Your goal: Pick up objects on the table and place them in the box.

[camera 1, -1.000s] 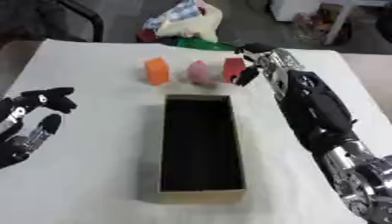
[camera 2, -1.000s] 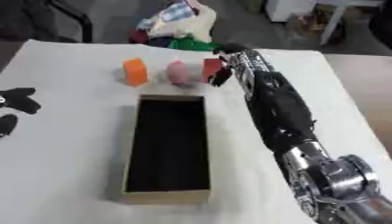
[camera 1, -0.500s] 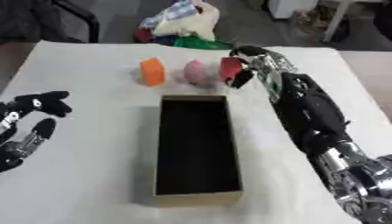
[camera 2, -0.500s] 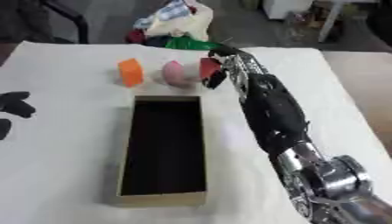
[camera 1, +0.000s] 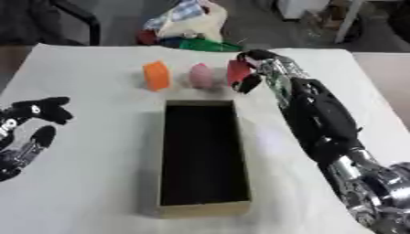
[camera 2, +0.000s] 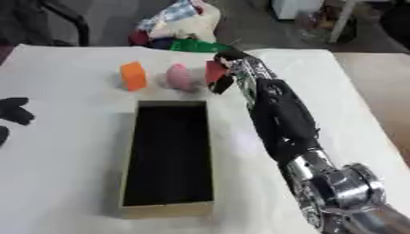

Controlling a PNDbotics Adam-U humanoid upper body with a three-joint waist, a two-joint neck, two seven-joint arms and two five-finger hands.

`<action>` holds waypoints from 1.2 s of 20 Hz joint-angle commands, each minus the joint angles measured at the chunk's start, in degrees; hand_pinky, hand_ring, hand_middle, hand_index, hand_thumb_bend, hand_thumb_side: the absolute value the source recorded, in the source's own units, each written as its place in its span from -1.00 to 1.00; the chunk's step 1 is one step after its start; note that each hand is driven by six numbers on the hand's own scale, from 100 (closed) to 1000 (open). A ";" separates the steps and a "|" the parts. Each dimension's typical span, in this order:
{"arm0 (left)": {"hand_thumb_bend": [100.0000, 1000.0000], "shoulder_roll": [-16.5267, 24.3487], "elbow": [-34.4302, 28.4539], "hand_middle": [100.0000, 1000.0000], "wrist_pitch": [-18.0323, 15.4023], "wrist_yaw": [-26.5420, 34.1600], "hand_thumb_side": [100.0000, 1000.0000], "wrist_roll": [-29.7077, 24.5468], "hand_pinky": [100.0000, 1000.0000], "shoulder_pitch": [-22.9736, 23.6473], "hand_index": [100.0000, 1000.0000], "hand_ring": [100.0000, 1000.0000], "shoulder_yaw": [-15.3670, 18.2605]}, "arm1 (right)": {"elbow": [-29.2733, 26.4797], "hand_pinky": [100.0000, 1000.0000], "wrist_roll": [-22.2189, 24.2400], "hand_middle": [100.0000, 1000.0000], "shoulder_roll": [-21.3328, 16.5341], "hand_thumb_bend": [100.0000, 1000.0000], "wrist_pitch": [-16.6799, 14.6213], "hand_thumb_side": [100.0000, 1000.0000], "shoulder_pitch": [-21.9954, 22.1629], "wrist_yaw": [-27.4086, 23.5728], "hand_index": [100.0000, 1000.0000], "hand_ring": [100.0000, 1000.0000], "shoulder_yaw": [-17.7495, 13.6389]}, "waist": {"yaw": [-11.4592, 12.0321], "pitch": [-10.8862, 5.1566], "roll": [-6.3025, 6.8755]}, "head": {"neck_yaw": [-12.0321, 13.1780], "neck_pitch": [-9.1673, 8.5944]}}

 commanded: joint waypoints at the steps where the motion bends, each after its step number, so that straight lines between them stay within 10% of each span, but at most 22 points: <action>1: -1.00 0.68 -1.16 0.34 -0.03 0.18 1.00 -0.03 0.46 -0.84 0.91 0.35 0.77 | -1.29 0.68 -1.60 0.46 -0.25 -0.92 0.01 -0.62 -0.67 -0.68 0.79 0.69 -0.05 | -0.13 -0.78 0.41 | -0.16 -0.77; 7: -1.00 0.67 -1.15 0.34 -0.04 0.18 1.00 -0.01 0.46 -0.83 0.91 0.35 0.83 | -1.92 0.61 -6.07 0.06 -0.07 -1.00 -0.56 -0.66 -0.55 -0.30 0.50 0.56 0.07 | -0.43 -0.77 0.38 | -0.28 -0.82; 24: -1.00 1.00 -0.38 0.34 0.00 0.23 1.00 0.16 0.47 -0.06 0.91 0.35 1.06 | -6.74 0.58 -9.17 0.01 0.93 -1.00 -7.41 -0.65 -0.30 -6.15 0.47 0.53 2.89 | -2.94 -3.35 0.30 | 1.09 0.17</action>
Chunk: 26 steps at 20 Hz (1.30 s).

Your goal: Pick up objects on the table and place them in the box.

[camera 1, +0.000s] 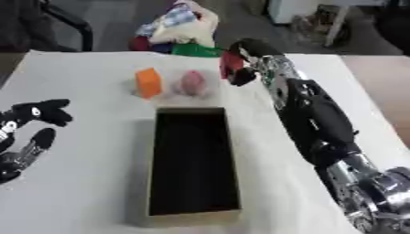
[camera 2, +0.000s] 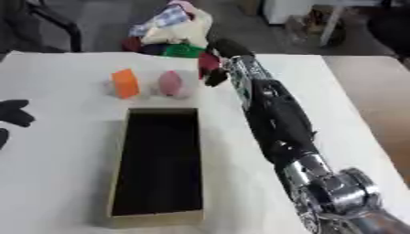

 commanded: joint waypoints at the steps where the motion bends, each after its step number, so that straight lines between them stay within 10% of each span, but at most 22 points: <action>1: -1.00 1.09 -0.35 0.34 0.02 0.23 1.00 0.22 0.47 -0.25 0.91 0.35 1.00 | -2.77 0.57 0.27 0.01 -0.63 -1.00 -2.65 -0.65 -0.67 -3.62 0.47 0.53 1.66 | -0.57 -1.66 0.39 | 0.66 0.50; 12: -1.00 2.15 1.06 0.35 0.54 -0.24 1.00 2.00 0.47 1.44 0.91 0.36 2.66 | -16.94 0.59 9.18 0.03 -3.12 -1.00 -16.42 -0.61 4.08 -18.46 0.48 0.54 13.89 | -4.56 -3.63 1.07 | 2.99 1.45; 26: -1.00 2.13 1.71 0.34 1.82 -0.77 1.00 5.25 0.47 1.72 0.91 0.36 4.80 | -27.45 0.56 24.85 0.07 -4.29 -1.00 -21.43 -0.61 10.35 -37.72 0.50 0.54 28.33 | -5.25 -3.36 1.70 | 3.52 1.63</action>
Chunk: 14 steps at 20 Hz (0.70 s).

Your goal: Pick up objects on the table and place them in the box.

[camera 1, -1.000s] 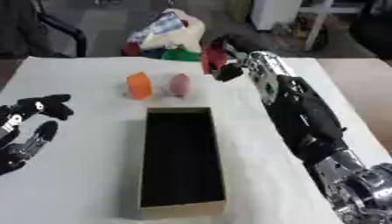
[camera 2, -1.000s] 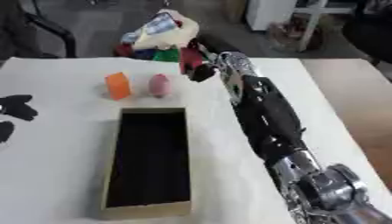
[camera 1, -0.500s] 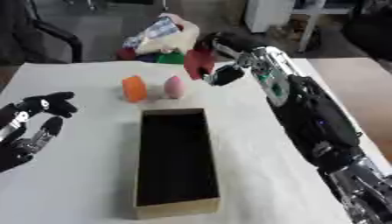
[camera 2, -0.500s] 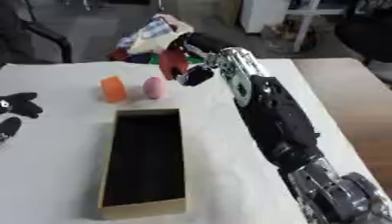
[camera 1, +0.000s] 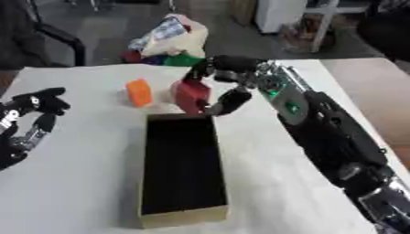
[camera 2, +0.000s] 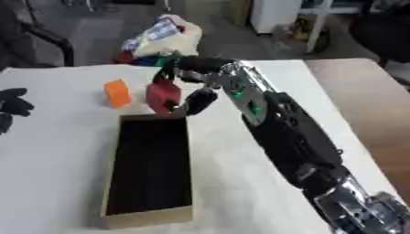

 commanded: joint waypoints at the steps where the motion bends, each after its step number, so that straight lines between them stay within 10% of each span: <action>1: -1.00 1.51 -0.45 0.34 0.00 -0.27 1.00 0.37 0.47 -0.75 0.91 0.36 0.76 | -2.74 0.56 2.95 0.10 -1.25 -1.00 -0.57 -0.60 -0.63 -3.12 0.53 0.54 2.15 | 0.09 -0.77 0.23 | 0.13 0.17; 9: -1.00 1.51 -0.45 0.34 -0.09 -0.34 1.00 0.04 0.47 -0.82 0.91 0.36 0.66 | -7.25 0.64 5.25 0.66 -1.83 -0.74 -1.05 -0.42 -0.10 -3.21 0.97 0.69 4.23 | -0.09 -0.63 0.15 | 0.02 -0.23; 14: -1.00 1.46 -0.71 0.33 -0.15 -0.26 1.00 0.06 0.47 -1.02 0.91 0.36 0.75 | -11.44 0.71 3.51 0.94 -2.04 -0.14 -2.56 -0.01 -0.10 1.81 1.00 0.76 4.48 | 0.13 -0.47 0.24 | 0.16 -0.35</action>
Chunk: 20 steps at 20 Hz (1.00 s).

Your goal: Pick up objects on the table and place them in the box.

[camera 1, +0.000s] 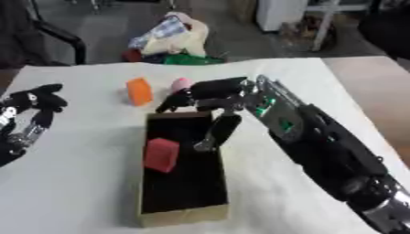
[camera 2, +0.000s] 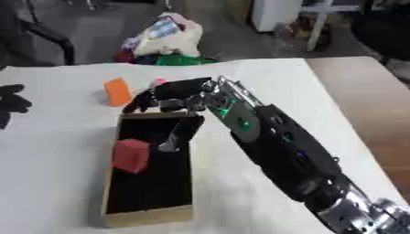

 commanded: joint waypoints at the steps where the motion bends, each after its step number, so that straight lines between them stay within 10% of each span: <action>1: -1.00 1.53 -0.80 0.33 -0.14 -0.22 1.00 0.09 0.47 -0.97 0.91 0.36 0.72 | -3.53 0.72 -1.08 0.95 -1.25 -0.07 -1.59 0.05 -1.05 2.80 1.00 0.76 -0.15 | 0.56 -0.68 0.26 | 0.20 -0.44; 9: -1.00 1.72 -1.33 0.33 -0.05 -0.12 1.00 -0.12 0.47 -1.03 0.92 0.36 0.71 | -4.99 0.70 -7.38 0.87 -3.17 -0.16 2.94 0.01 -3.10 4.45 1.00 0.71 -5.04 | 1.21 -0.98 -0.30 | 0.38 -0.48; 20: -1.00 1.16 -2.48 0.33 -0.41 0.94 1.00 -0.46 0.47 -0.89 0.91 0.36 0.26 | 12.20 0.67 -15.76 0.82 2.85 -0.26 7.60 -0.10 -7.57 17.00 1.00 0.69 -13.71 | 2.91 -1.48 -0.63 | -0.33 -0.15</action>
